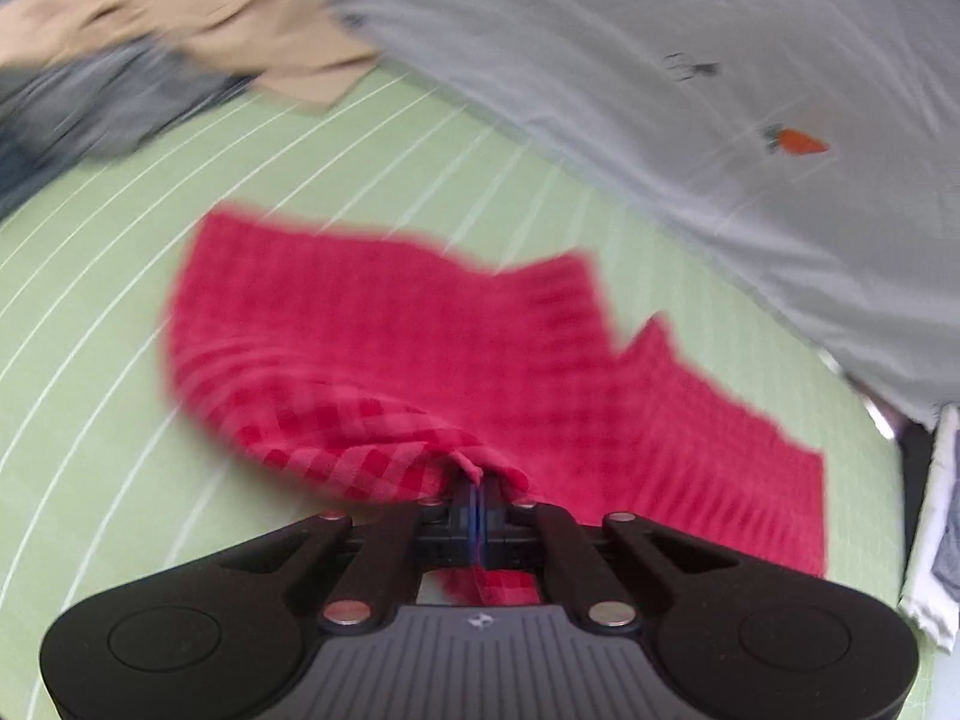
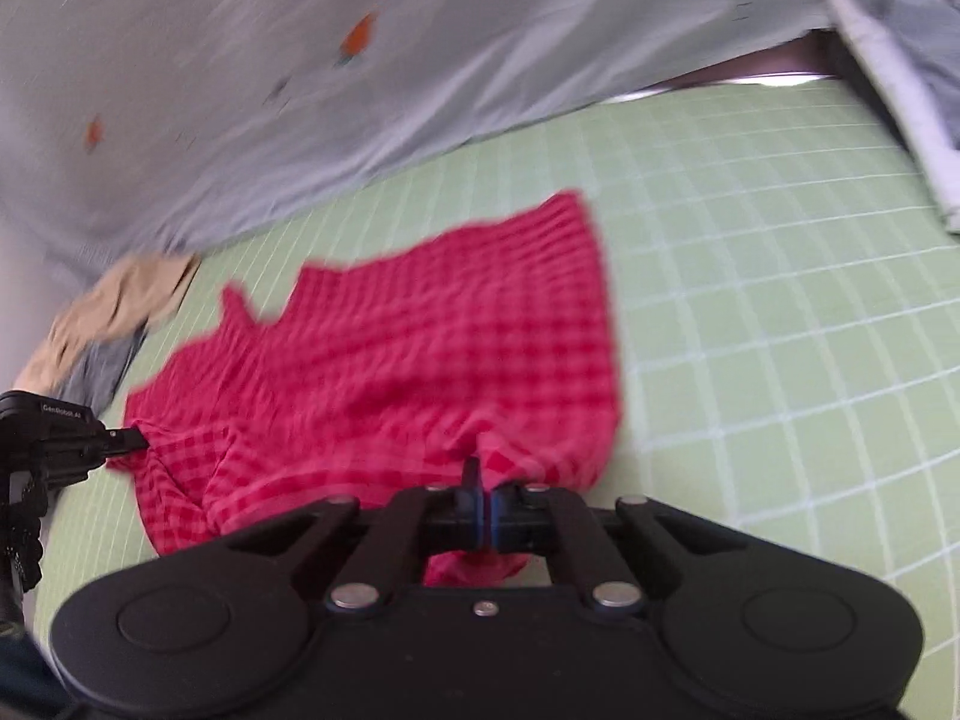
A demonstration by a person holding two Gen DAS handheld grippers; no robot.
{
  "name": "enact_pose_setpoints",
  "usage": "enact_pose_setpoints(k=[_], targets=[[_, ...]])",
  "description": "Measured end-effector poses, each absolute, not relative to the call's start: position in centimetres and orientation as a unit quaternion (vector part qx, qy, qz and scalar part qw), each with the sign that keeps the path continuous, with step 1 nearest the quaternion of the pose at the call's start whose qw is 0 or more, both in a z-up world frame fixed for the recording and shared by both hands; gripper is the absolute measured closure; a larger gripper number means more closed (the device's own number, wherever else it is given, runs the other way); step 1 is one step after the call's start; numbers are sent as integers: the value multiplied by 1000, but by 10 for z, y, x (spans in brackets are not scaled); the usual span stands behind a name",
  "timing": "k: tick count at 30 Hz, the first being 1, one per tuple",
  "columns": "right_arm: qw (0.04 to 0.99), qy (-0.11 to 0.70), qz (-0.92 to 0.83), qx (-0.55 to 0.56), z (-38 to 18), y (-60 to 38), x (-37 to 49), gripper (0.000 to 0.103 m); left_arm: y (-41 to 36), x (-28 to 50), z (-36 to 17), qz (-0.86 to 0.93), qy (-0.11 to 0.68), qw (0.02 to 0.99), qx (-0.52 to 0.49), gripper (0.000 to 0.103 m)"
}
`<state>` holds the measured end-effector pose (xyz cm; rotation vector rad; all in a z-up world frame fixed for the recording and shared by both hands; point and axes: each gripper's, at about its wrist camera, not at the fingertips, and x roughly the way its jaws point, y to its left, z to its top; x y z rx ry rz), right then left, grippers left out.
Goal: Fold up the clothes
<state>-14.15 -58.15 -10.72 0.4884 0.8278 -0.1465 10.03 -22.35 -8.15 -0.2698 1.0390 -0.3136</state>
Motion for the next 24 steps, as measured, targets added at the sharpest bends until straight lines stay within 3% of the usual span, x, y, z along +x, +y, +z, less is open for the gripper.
enact_pose_setpoints(k=[3, 5, 6, 12, 24], targets=[[873, 388, -141, 258, -115, -602, -135, 100, -262, 127, -77, -191, 472, 851, -126, 97], [856, 397, -189, 270, -126, -613, -128, 100, -278, 136, -84, -204, 483, 844, -118, 75], [851, 404, -199, 269, -129, -616, -126, 99, -287, 140, -87, -210, 488, 840, -114, 73], [838, 424, -219, 263, -140, -619, -122, 86, -263, 124, -101, -197, 504, 827, -153, 67], [830, 441, -208, 272, -149, -611, -119, 85, -192, 71, -130, -138, 559, 787, -223, 63]])
